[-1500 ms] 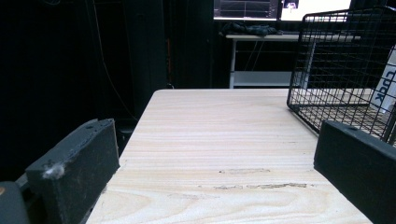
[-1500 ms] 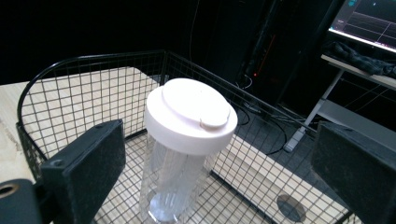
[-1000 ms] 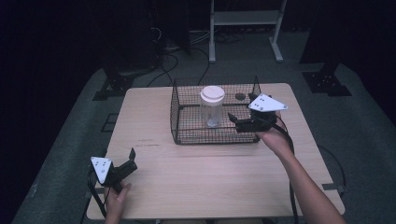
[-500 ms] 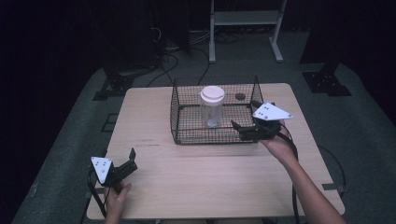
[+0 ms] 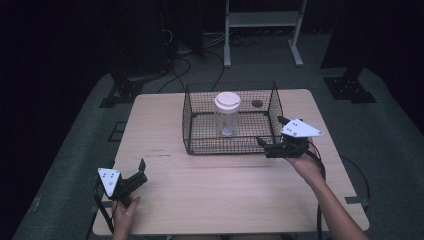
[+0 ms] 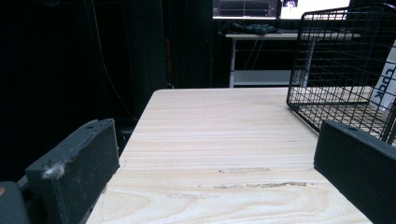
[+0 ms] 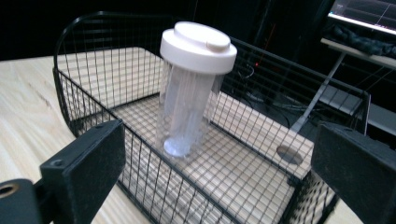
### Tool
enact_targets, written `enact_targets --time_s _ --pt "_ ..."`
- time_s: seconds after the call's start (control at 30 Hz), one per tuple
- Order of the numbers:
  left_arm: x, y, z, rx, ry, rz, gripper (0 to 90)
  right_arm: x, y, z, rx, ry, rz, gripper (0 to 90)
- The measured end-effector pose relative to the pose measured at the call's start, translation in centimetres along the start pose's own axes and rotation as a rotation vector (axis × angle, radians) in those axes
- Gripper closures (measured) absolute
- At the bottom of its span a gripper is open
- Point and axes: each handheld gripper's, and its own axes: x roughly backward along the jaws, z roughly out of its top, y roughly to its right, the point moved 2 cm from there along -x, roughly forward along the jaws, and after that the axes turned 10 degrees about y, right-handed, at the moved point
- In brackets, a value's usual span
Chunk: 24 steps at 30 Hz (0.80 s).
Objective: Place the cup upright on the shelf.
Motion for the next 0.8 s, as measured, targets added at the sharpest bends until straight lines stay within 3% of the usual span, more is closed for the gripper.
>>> enact_targets --time_s 0.8 --pt "0.0 0.0 0.0 -0.001 -0.001 0.002 0.0 3.0 -0.4 -2.5 0.008 -0.012 -0.016 2.7"
